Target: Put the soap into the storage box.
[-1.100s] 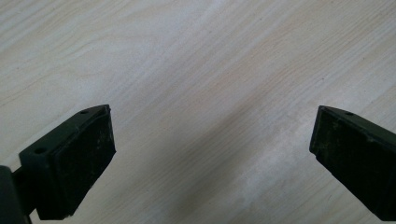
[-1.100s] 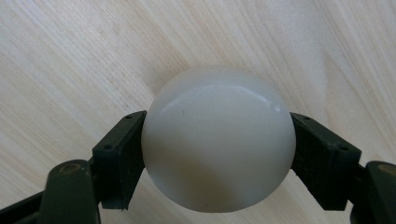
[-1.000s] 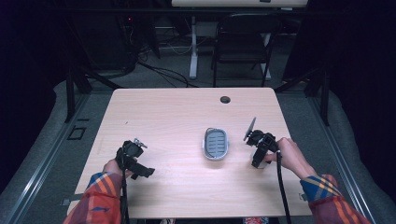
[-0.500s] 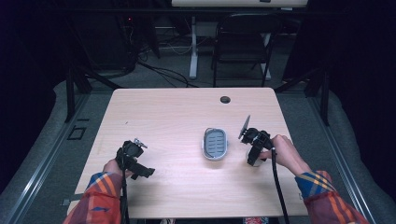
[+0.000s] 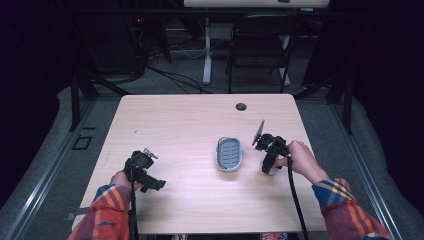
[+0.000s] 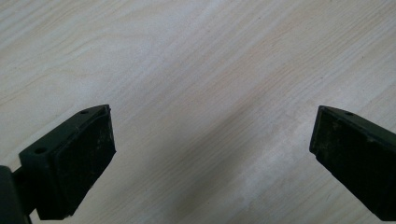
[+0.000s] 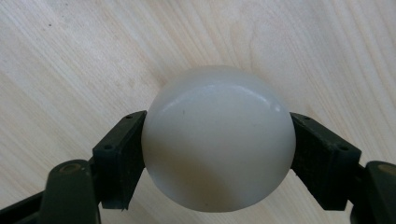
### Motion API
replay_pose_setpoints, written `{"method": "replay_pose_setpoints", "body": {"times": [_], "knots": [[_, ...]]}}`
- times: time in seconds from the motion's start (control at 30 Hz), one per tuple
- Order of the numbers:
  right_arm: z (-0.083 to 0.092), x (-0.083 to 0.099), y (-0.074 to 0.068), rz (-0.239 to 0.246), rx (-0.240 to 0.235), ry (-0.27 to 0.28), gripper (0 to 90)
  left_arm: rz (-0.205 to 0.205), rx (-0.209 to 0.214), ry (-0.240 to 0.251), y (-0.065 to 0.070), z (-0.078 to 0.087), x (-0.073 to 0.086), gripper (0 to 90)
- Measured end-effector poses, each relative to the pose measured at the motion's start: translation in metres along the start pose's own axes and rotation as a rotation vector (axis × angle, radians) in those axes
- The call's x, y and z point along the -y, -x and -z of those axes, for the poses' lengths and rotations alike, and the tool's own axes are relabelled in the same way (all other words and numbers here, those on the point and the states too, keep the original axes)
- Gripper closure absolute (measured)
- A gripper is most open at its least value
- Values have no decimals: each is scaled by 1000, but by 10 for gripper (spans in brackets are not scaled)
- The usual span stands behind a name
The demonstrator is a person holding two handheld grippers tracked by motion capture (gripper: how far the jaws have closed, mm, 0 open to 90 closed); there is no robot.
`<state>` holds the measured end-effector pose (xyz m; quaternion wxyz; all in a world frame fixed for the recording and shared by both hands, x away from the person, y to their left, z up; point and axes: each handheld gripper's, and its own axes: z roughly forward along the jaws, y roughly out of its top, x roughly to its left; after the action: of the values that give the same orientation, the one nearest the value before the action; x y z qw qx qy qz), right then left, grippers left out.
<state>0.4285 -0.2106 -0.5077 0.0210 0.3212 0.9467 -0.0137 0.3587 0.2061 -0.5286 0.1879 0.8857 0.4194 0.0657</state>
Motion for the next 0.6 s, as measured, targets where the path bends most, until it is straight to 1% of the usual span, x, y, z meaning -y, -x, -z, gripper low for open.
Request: {"method": "replay_pose_setpoints", "body": {"times": [0.17, 0.23, 0.27, 0.33, 0.4, 0.43, 0.47, 0.53, 0.57, 0.6], "knots": [[1, -6, -1, -4, 2, 7, 243, 2, 1, 2, 0, 0, 0, 0], [2, -9, 0, 3, 5, 5, 243, 6, 2, 4, 0, 0, 0, 0], [3, -10, 1, 4, 5, 4, 243, 1, 3, 1, 0, 0, 0, 0], [4, -13, 2, -5, 6, 16, 243, 2, 2, -2, 0, -1, 0, 0], [5, -14, 3, 0, 8, 7, 243, 1, 1, -1, 0, 0, 0, 0], [5, -15, 3, -4, 7, 17, 243, 1, 1, 0, 0, 0, 0, 0], [6, -16, 3, 0, 8, 8, 243, 2, 1, 0, 0, 0, 0, 0], [6, -18, 4, -5, 9, 23, 243, 2, 1, -1, 0, 0, 0, 0], [6, -18, 4, -5, 9, 23, 243, 2, 1, -1, 0, 0, 0, 0], [8, -21, 5, 2, 11, 10, 243, 2, 1, -1, 0, -1, 0, 0]]}}
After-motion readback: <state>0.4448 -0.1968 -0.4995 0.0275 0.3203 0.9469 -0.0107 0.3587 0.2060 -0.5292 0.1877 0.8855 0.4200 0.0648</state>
